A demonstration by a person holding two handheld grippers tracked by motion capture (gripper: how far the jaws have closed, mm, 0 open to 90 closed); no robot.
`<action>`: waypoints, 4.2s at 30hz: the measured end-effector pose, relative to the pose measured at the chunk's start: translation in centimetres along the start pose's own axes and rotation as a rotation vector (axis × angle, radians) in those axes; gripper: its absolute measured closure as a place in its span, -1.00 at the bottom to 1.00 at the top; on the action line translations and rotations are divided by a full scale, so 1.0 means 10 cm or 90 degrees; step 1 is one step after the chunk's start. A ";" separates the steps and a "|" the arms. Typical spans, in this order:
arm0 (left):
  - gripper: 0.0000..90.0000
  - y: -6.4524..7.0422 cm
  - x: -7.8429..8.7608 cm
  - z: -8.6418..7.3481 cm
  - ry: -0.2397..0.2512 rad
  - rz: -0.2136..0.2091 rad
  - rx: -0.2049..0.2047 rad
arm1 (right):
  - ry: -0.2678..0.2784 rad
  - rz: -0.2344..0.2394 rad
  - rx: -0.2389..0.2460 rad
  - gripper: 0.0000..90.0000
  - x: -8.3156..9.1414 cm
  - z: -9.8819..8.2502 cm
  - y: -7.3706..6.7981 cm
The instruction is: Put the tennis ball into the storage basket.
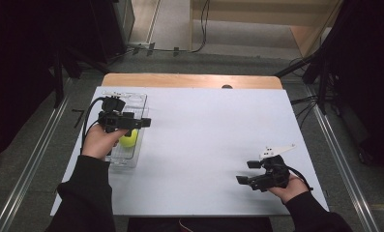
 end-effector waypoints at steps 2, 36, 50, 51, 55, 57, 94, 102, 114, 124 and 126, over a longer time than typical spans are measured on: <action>-0.55 0.03 -0.02 0.00 -0.002 -0.005 -0.003 | 0.000 -0.001 -0.002 -0.58 0.00 0.00 0.00; -0.55 0.44 -0.32 -0.10 -0.028 -0.062 -0.076 | 0.001 -0.002 -0.002 -0.58 0.00 0.00 0.00; -0.54 0.49 -0.37 -0.22 -0.037 -0.066 -0.089 | 0.001 -0.004 -0.001 -0.58 0.01 0.00 0.00; -0.54 0.49 -0.37 -0.23 -0.038 -0.066 -0.092 | 0.002 -0.004 -0.001 -0.58 0.01 0.00 0.00; -0.54 0.51 -0.37 -0.29 -0.044 -0.067 -0.101 | 0.002 -0.004 -0.001 -0.58 0.01 0.00 0.00; -0.54 0.52 -0.37 -0.33 -0.047 -0.065 -0.103 | 0.002 -0.004 -0.002 -0.58 0.01 0.00 0.00; -0.55 0.59 -0.34 -0.79 -0.059 -0.104 -0.150 | 0.001 -0.005 -0.002 -0.58 0.01 0.00 0.01; -0.55 0.57 -0.32 -0.88 -0.058 -0.115 -0.154 | 0.001 -0.006 -0.003 -0.58 0.01 0.00 0.01; -0.55 0.54 -0.28 -1.01 -0.058 -0.121 -0.161 | 0.000 -0.007 -0.004 -0.58 0.01 0.00 0.01; -0.55 0.48 -0.23 -1.10 -0.050 -0.134 -0.139 | 0.000 -0.008 -0.005 -0.58 0.01 -0.01 0.01; -0.55 0.47 -0.22 -1.12 -0.053 -0.130 -0.140 | 0.000 -0.008 -0.005 -0.58 0.01 -0.01 0.01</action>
Point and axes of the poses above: each handheld gripper's, and its own axes: x roughly backward along the jaws, z roughly out of its top, y roughly to its right, the point moved 1 cm from there along -x, roughly forward along the jaws, and after that the axes turned 1 degree about x, right-handed, at the moved point
